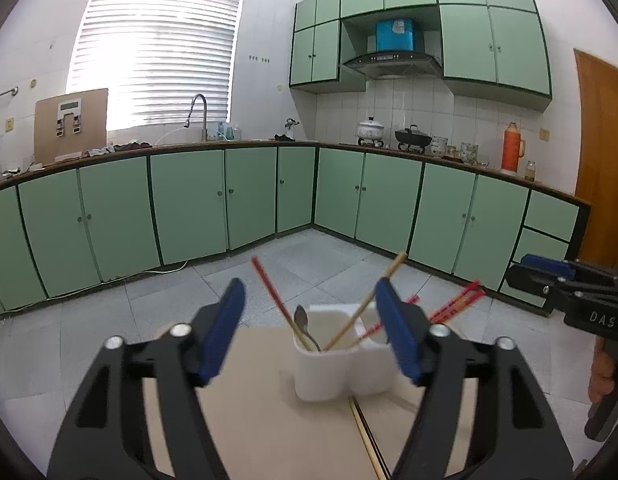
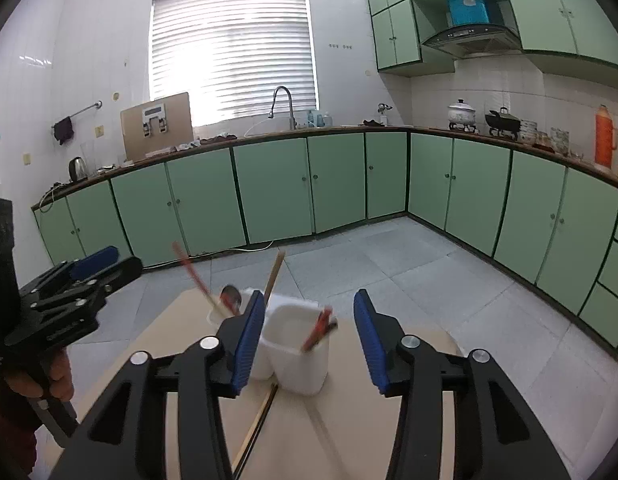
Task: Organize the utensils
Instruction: 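Drop both chopsticks into the white holder and open both tools, then move both open tools back toward the last chopsticks on the table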
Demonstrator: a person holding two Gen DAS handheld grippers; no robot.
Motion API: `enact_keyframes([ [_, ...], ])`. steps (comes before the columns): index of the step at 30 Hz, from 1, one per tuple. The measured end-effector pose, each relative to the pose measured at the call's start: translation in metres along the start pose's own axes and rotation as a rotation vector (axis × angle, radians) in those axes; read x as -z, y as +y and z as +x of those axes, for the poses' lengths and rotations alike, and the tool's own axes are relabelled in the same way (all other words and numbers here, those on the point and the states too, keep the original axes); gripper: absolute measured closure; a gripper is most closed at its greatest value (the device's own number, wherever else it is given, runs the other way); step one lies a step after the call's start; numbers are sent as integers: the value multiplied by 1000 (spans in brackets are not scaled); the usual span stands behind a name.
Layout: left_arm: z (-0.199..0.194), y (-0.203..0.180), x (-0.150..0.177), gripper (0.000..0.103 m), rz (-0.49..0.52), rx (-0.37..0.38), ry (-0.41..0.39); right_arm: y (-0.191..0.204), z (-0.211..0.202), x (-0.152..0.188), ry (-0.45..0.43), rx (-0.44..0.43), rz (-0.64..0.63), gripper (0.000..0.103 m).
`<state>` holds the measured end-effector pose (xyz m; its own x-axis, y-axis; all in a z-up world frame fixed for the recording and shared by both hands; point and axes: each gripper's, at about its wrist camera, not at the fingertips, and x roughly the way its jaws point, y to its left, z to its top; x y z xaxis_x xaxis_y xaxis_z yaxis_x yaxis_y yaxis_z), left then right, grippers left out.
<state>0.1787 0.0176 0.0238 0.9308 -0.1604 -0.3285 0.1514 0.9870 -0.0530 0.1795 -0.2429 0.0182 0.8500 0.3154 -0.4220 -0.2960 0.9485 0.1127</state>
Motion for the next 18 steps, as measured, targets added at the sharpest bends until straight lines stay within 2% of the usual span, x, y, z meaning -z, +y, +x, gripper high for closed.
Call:
enact_keyframes([
  [2,-12,-1,9,25,-10,2,-8,0,-6,10,0,-6,12,45],
  [5,-25,-6,23,19,-12,-3,-5,3,-15,29,11,-1,22,36],
  [7,-30,-8,32,17,-3,-11,2,5,-20,44,15,7,26,27],
  [9,-35,-10,44,15,6,-19,10,6,-25,56,12,11,35,23],
  [18,-42,-13,100,13,19,-59,68,8,-35,106,-14,72,46,13],
])
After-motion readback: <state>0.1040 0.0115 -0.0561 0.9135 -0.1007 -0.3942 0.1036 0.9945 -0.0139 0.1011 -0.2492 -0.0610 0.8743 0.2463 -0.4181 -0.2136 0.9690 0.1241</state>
